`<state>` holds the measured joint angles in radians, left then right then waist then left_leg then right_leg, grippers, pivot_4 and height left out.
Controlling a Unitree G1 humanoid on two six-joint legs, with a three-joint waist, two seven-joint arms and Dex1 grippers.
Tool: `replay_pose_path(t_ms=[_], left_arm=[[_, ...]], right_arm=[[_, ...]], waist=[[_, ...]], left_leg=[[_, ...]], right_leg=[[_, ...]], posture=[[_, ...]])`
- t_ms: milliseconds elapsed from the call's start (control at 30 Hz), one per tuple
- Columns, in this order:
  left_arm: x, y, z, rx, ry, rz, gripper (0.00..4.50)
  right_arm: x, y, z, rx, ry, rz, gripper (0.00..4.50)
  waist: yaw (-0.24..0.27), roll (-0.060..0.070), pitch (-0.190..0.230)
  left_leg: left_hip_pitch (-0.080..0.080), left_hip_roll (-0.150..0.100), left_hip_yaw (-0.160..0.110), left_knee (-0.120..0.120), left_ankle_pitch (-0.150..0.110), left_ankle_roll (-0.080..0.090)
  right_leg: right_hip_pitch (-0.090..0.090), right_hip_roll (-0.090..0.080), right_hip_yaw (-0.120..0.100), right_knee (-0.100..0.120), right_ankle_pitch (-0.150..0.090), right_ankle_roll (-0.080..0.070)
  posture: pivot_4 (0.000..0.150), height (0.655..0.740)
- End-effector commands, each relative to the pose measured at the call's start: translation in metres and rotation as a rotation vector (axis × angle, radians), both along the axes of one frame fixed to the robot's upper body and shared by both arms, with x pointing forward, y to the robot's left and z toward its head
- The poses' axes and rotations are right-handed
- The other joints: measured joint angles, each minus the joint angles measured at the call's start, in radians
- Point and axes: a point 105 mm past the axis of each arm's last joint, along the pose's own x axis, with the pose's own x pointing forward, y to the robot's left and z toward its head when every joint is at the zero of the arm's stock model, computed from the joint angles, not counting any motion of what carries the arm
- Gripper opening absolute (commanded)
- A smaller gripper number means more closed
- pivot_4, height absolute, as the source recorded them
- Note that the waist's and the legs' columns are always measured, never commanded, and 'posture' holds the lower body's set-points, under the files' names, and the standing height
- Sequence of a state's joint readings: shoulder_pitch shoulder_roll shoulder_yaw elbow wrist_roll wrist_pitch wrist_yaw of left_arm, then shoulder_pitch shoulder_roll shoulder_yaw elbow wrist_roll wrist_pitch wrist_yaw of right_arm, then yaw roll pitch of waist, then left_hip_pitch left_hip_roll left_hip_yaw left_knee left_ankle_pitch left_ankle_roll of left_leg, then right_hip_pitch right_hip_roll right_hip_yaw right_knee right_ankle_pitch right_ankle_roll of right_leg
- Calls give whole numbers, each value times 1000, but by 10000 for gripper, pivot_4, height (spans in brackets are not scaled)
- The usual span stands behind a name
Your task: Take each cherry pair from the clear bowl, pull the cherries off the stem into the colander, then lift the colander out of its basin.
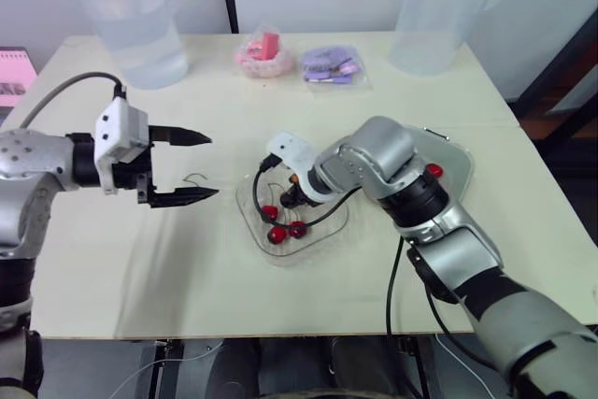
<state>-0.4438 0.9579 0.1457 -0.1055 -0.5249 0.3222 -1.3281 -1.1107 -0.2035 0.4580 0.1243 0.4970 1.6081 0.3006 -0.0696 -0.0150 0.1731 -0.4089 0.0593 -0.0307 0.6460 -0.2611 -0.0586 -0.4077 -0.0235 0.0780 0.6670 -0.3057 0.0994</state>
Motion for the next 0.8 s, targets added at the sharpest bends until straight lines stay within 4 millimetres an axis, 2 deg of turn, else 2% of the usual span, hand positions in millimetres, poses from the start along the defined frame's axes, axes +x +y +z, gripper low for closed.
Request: replay_pose_path(t_ms=[33, 500, 800], left_arm=[[-3, 0, 11, 6, -55, -7, 45000], [-3, -1, 12, 5, -59, -6, 45000], [-4, -1, 11, 5, -58, -1, 45000]], right_arm=[[1, 4, 14, 31, -26, 8, 17615], [-1, 5, 1, -1, -18, 0, 17615], [-4, 7, 2, -33, -44, 37, 17615]], waist=[[0, 0, 0], [-1, 0, 0], [0, 0, 0]], left_leg=[[0, 0, 0, 0, 0, 0], [0, 0, 0, 0, 0, 0], [0, 0, 0, 0, 0, 0]], right_leg=[[0, 0, 0, 0, 0, 0], [0, 0, 0, 0, 0, 0], [0, 0, 0, 0, 0, 0]], posture=[[1500, 7367], [1500, 7367], [1500, 7367]])
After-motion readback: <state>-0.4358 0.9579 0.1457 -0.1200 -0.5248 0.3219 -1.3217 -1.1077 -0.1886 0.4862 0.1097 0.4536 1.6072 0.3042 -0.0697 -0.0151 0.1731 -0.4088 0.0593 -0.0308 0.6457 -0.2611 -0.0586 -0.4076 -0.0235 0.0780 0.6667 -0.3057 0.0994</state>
